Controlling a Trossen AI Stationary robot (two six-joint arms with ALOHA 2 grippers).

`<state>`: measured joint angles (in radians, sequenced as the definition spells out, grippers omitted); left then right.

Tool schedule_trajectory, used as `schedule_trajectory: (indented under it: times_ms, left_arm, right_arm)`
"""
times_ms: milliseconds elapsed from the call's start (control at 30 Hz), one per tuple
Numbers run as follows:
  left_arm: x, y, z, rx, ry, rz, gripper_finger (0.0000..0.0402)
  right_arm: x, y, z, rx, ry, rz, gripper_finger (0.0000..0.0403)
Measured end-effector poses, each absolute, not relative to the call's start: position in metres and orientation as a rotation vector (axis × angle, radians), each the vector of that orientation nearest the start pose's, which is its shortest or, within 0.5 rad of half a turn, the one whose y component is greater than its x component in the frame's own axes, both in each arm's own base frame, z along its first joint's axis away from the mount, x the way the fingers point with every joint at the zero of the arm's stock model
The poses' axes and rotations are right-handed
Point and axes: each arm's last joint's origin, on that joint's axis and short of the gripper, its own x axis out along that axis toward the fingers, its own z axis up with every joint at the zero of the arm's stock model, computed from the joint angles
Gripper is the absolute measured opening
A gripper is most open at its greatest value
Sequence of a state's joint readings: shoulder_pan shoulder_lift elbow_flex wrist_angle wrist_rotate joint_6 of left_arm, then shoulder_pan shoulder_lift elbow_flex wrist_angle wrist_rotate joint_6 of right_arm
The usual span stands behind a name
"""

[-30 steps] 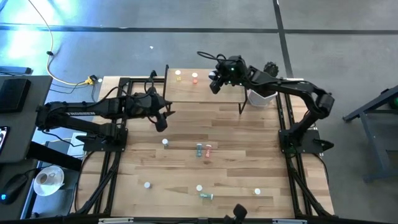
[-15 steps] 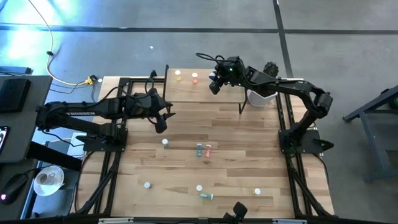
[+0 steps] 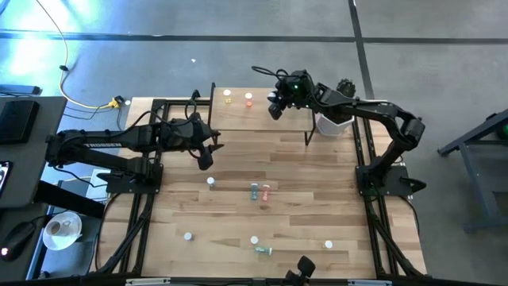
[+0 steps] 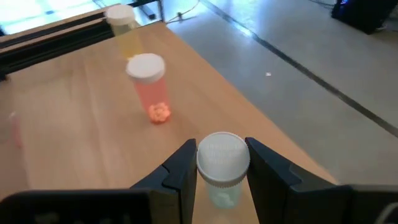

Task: Pick and place medicine bottles onto shelf by color
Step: Put the top left blue pill bottle on the shelf

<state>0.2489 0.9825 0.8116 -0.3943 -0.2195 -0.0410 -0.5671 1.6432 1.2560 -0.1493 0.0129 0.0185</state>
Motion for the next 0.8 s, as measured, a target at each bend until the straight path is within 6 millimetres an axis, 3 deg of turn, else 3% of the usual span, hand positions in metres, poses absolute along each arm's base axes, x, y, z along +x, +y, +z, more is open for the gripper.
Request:
schedule_trajectory:
  times_ms: [800]
  left_arm:
    - [0.1983, 0.0569, 0.2892, -0.046, 0.561, 0.467, 0.0188]
  right_arm:
    - [0.3111, -0.1995, 0.2771, 0.179, 0.557, -0.570, 0.0104]
